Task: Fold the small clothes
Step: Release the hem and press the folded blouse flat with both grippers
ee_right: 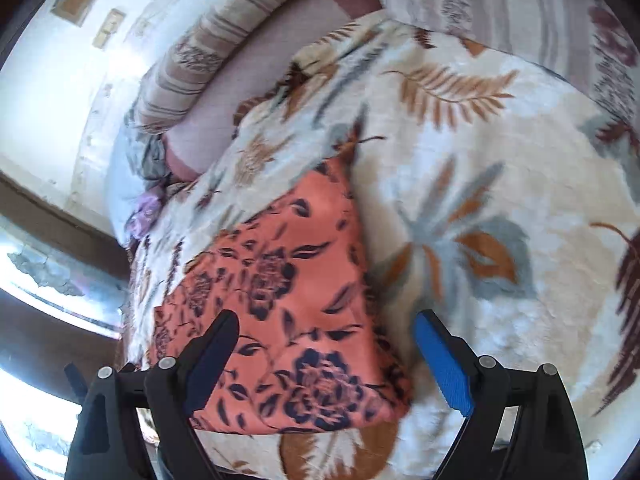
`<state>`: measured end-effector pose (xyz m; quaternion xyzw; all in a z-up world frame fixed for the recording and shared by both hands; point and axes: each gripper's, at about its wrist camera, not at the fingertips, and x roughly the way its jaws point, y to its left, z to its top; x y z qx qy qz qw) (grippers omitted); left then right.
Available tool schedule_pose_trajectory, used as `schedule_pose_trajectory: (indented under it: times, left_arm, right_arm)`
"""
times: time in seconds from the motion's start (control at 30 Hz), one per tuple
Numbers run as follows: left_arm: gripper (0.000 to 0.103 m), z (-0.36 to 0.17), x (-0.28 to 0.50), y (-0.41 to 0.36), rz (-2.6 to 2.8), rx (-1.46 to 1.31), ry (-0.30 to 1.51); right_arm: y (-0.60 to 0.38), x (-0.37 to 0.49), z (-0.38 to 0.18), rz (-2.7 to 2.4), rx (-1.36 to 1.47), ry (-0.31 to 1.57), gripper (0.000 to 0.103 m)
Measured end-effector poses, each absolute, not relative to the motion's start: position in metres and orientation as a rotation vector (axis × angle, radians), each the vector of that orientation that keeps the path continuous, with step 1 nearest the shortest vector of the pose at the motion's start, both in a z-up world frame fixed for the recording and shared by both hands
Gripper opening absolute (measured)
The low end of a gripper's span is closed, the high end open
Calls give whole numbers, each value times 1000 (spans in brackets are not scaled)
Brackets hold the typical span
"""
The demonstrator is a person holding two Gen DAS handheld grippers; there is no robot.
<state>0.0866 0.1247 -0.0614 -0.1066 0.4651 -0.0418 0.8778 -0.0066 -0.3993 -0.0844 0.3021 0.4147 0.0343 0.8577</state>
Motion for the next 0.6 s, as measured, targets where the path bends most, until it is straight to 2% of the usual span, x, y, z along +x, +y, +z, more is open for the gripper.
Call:
schedule_pose_trajectory:
  times: [0.2, 0.37, 0.6]
  left_arm:
    - [61, -86, 125, 128, -59, -251, 1058]
    - [61, -95, 112, 130, -94, -235, 1051]
    - [61, -98, 134, 133, -90, -281, 1026]
  right_arm:
    - [-389, 18, -92, 47, 594, 874, 91]
    - [-404, 38, -104, 3, 585, 903, 91]
    - [-402, 90, -100, -11, 461, 872, 91]
